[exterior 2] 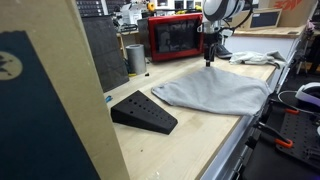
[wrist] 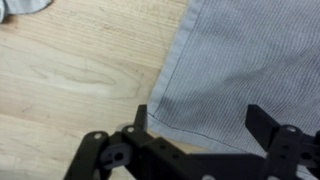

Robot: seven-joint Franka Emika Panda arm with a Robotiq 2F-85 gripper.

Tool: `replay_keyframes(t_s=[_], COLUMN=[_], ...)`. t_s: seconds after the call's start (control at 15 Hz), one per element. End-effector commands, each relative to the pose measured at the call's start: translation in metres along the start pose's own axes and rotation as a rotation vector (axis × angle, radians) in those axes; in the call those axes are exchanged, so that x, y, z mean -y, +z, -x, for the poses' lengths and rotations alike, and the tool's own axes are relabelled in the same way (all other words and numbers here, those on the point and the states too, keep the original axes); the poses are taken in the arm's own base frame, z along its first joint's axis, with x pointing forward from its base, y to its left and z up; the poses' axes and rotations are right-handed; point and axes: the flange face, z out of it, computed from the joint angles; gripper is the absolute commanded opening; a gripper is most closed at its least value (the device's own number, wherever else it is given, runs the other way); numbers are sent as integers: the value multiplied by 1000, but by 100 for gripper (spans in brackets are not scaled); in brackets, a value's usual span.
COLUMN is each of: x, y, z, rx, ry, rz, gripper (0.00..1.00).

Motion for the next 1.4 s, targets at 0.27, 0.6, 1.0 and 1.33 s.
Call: replay_keyframes(t_s=[0.27, 0.6, 1.0, 1.33], x=[-7, -14, -24, -25], y=[12, 38, 15, -35], z=[-7, -5, 3, 2], rx=[-10, 3, -27, -91], ry=[-49, -61, -75, -106], rz=[32, 56, 111, 217], gripper=[100, 58, 12, 0])
